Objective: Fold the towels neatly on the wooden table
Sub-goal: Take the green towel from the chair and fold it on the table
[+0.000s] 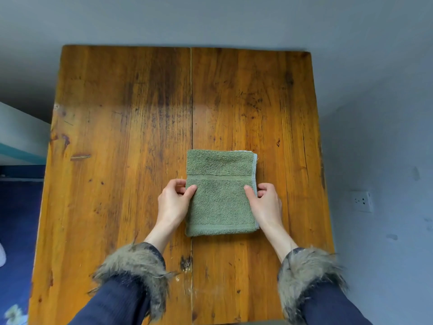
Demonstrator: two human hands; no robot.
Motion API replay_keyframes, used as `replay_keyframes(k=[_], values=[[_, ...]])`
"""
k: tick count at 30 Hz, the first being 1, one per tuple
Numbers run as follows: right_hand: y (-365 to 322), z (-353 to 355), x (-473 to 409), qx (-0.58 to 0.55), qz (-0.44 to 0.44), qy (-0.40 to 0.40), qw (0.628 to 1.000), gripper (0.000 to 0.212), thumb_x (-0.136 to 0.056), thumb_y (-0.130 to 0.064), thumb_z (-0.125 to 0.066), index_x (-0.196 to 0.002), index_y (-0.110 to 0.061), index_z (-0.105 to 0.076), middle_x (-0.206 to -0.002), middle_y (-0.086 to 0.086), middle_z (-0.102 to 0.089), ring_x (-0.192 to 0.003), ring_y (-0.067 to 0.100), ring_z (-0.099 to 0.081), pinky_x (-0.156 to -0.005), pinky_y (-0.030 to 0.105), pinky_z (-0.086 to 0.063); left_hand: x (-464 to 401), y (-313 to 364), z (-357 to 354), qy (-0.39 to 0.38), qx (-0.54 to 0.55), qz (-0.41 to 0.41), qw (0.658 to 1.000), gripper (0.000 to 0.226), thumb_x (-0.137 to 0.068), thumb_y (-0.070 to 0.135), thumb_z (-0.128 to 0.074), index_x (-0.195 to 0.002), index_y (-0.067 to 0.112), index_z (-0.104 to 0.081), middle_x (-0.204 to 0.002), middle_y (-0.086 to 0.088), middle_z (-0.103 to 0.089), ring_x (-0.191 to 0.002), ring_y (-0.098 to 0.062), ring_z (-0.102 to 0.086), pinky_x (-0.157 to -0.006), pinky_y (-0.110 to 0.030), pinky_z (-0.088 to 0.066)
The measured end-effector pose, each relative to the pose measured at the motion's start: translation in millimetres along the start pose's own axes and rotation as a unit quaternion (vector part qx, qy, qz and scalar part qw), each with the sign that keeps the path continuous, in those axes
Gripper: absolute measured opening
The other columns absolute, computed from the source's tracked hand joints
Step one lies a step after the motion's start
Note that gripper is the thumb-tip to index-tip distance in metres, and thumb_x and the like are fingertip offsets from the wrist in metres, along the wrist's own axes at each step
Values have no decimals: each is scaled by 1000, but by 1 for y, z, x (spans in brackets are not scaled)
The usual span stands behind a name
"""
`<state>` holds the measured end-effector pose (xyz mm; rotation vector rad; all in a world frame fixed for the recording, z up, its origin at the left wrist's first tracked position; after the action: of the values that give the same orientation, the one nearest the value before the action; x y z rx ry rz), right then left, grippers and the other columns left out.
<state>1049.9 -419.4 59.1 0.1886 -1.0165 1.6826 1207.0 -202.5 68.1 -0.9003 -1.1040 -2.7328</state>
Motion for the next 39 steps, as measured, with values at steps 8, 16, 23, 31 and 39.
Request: replay_keyframes(k=[8,16,23,31,39], values=[[-4,-19,-8,-139,-79,-157,975,25,-88,-25,-62,-105,-6,-61,-103,6,-67,-84,14,-63,-62,25,-46,-10,-7,-13,-76,35,44,996,25,-83,29,-68,-101,13,-62,-82,5,-57,-84,-13,-54,-74,-25,-40],[-27,-22,3,-113,-18,-198,973,29,-88,-33,-60,-101,-6,-60,-103,9,-67,-94,22,-65,-85,42,-52,18,-29,-13,-114,186,88,972,6,-87,18,-64,-91,18,-60,-90,-2,-62,-82,-13,-61,-71,-29,-55],[-61,-38,46,9,118,-250,961,19,-84,-30,-66,-79,-14,-58,-89,0,-62,-79,12,-56,-70,26,-43,83,-79,28,-48,331,129,933,9,-87,13,-63,-96,15,-61,-98,-3,-66,-80,-14,-66,-62,-21,-54],[-106,-118,177,78,153,-385,907,34,-80,-20,-72,-108,-11,-53,-103,6,-62,-89,16,-61,-70,29,-53,205,-171,126,98,451,143,875,13,-88,12,-61,-101,11,-63,-96,-5,-67,-78,-14,-62,-69,-26,-51],[-96,-231,389,190,182,-530,806,8,-84,-14,-65,-85,-7,-67,-65,-1,-66,-58,10,-60,-52,20,-45,357,-311,211,261,533,156,789,13,-89,10,-58,-102,9,-61,-94,-7,-67,-75,-14,-59,-64,-26,-48]])
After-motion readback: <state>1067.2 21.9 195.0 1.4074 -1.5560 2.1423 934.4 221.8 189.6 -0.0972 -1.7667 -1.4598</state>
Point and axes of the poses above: each hand's wrist, its own x-axis away from the middle knuckle, its own z-axis out of the back of the hand, y = z × x, the point moved 10 cm from there along -x, towards the middle knuckle
